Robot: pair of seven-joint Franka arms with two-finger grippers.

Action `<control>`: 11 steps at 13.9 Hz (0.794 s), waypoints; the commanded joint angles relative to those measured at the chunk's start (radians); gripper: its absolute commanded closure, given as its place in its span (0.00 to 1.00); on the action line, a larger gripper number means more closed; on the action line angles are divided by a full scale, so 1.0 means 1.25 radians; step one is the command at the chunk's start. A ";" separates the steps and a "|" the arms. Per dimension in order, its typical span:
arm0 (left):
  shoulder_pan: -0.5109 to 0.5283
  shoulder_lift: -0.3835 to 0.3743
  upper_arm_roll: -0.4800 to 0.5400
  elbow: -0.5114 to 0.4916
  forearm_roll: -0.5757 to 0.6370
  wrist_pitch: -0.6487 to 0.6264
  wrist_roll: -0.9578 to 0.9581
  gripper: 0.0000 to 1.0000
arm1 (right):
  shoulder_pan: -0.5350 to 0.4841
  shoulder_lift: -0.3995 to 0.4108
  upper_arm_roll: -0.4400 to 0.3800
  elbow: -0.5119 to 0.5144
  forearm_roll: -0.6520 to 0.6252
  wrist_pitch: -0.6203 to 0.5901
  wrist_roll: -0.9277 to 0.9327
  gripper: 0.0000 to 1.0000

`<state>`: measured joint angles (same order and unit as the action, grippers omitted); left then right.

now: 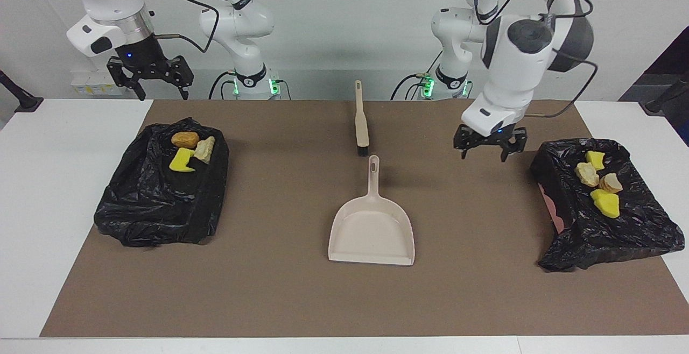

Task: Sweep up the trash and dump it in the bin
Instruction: 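Return the empty dustpan to the table center with the left gripper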

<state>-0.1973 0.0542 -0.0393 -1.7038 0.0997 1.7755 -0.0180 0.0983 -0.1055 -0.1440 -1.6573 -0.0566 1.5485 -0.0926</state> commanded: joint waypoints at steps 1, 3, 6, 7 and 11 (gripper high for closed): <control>0.028 -0.051 0.027 0.015 -0.039 -0.060 0.041 0.00 | -0.003 -0.006 0.001 -0.003 0.006 -0.003 -0.011 0.00; 0.033 -0.058 0.051 0.067 -0.067 -0.139 0.066 0.00 | -0.003 -0.006 0.001 -0.003 0.006 -0.003 -0.011 0.00; 0.035 -0.067 0.095 0.135 -0.069 -0.248 0.144 0.00 | -0.003 -0.008 0.001 -0.004 0.006 -0.003 -0.011 0.00; 0.039 -0.068 0.100 0.141 -0.069 -0.261 0.169 0.00 | -0.003 -0.006 0.001 -0.003 0.007 -0.003 -0.011 0.00; 0.053 -0.039 0.093 0.225 -0.067 -0.351 0.169 0.00 | -0.003 -0.008 0.001 -0.003 0.006 -0.003 -0.011 0.00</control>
<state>-0.1398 -0.0348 0.0834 -1.5171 0.0322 1.4077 0.1786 0.0983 -0.1055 -0.1440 -1.6573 -0.0566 1.5485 -0.0926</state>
